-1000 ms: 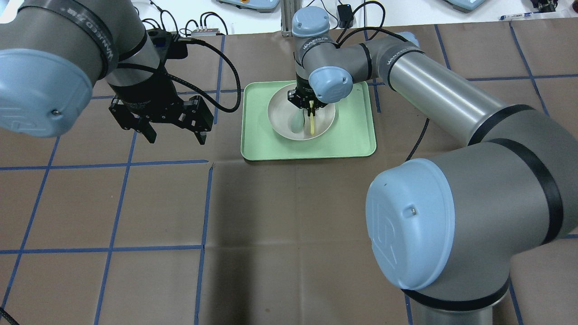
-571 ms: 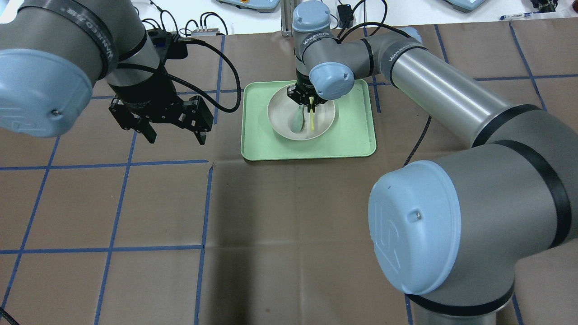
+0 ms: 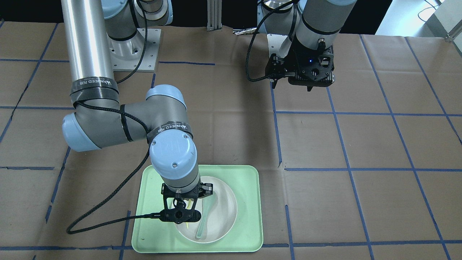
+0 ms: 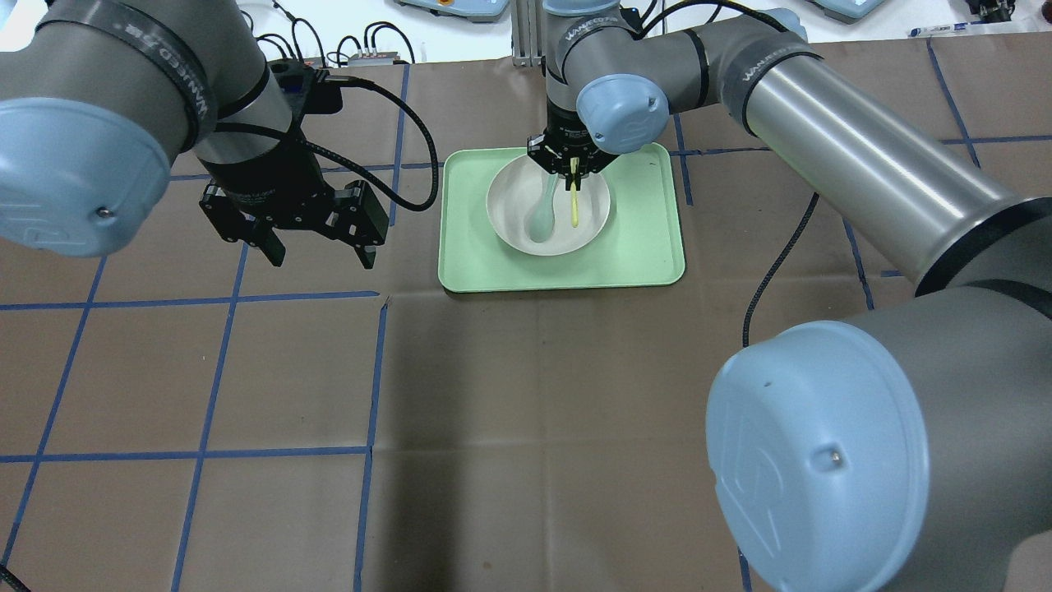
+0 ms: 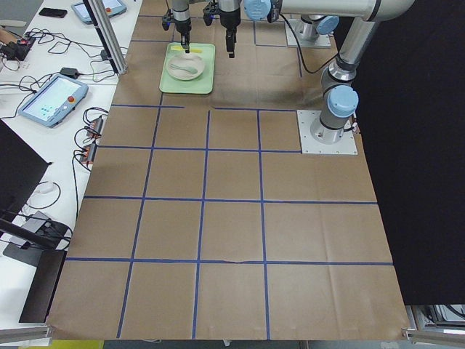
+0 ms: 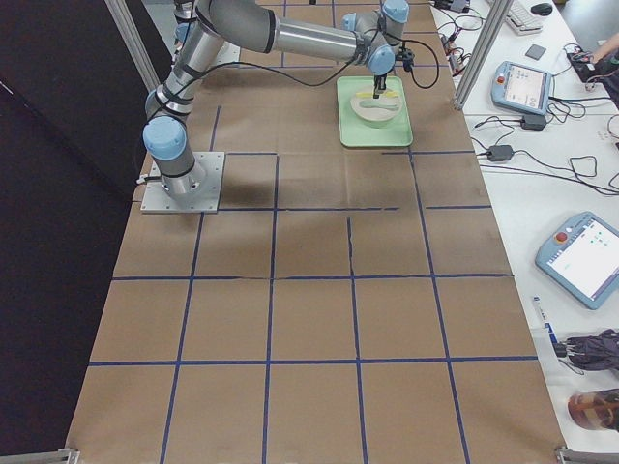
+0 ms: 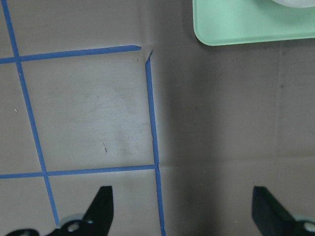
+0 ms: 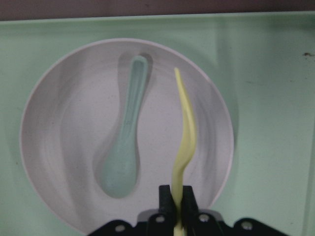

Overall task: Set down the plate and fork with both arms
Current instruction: 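Carry the yellow fork beside the plate and lower it onto the tray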

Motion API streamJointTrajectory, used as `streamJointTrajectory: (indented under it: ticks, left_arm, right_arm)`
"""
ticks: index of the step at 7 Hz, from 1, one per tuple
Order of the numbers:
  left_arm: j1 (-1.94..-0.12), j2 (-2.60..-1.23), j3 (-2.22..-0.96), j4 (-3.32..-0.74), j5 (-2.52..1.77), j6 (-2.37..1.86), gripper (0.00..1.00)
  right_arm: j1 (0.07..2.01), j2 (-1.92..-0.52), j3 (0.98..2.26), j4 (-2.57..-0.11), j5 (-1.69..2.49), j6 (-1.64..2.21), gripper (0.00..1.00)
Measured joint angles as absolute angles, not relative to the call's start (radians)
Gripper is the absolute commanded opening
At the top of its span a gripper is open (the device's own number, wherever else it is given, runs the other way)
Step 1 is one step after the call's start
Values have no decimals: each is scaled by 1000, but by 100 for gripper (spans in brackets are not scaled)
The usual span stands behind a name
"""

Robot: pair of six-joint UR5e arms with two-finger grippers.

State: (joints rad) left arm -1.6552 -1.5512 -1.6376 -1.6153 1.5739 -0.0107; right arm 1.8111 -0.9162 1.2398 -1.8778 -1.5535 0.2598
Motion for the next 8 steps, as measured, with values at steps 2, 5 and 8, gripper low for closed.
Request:
streamJointTrajectory:
  ticks: [2, 5, 8]
  left_arm:
    - [-1655, -1551, -1638, -1615, 1574, -11, 99]
    - [-1655, -1551, -1638, -1615, 1574, -11, 99]
    - [-1655, -1551, -1638, -1616, 1574, -11, 99]
  right_arm:
    - [1734, -949, 1262, -1827, -1578, 165, 1]
    - [1682, -897, 1316, -1926, -1576, 124, 2]
    - [1680, -840, 1312, -1978, -1564, 121, 36]
